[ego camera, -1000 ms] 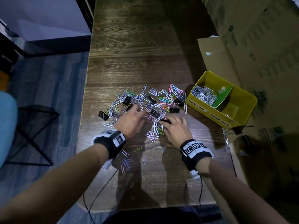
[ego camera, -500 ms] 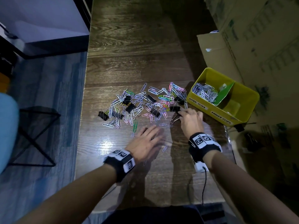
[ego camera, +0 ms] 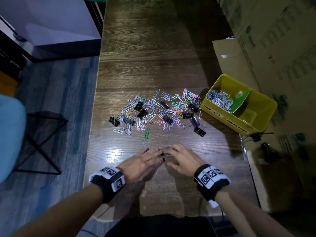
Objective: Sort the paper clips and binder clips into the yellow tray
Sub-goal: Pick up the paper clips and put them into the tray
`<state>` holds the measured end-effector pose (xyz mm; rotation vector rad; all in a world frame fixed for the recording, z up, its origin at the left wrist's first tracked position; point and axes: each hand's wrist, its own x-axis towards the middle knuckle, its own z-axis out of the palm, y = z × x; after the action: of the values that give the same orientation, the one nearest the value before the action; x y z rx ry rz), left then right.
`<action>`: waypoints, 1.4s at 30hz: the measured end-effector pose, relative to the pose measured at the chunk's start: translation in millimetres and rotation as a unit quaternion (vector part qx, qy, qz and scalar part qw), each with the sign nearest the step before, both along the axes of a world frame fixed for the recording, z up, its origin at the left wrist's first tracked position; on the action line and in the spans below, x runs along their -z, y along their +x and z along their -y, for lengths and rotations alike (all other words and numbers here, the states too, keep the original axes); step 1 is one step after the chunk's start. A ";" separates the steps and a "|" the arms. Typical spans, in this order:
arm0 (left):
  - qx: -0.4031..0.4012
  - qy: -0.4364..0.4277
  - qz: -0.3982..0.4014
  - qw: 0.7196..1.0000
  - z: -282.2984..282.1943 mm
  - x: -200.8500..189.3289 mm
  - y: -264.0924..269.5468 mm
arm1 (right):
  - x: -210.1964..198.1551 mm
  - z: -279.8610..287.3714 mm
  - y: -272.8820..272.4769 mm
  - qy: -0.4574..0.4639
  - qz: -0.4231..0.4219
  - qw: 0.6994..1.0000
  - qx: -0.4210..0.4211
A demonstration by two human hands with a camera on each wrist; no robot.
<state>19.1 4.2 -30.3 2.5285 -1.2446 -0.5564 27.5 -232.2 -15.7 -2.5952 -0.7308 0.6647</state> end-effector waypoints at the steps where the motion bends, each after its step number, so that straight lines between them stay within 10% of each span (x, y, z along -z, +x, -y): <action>1: -0.039 -0.029 0.004 0.999 -10.5 -4.3 -3.0 | 2.8 -3.2 -4.4 -0.015 -0.022 1.000 0.003; 5: -0.216 -0.045 -0.006 0.975 -39.1 -20.3 -26.4 | 2.7 -26.0 -18.2 0.010 -0.046 0.997 0.065; 12: -0.298 -0.070 -0.055 0.950 5.9 -11.3 -28.5 | 1.8 -65.6 -31.6 0.013 -0.022 0.994 0.110; 19: -0.259 0.149 -0.014 0.954 4.3 -20.6 -2.7 | -1.8 -65.9 -41.8 -0.114 0.006 0.980 0.165; 33: -0.173 -0.023 -0.018 0.984 8.1 -23.5 -9.7 | 0.1 -64.8 -23.5 -0.055 -0.037 0.992 0.108; 42: -0.309 -0.130 -0.106 0.936 2.0 -24.5 1.0 | -3.7 -41.9 -10.5 0.039 -0.077 0.984 0.157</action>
<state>20.1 2.2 -5.7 2.3668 -0.3726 -0.4548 17.0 -190.3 -12.0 -2.4772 -0.2832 0.7091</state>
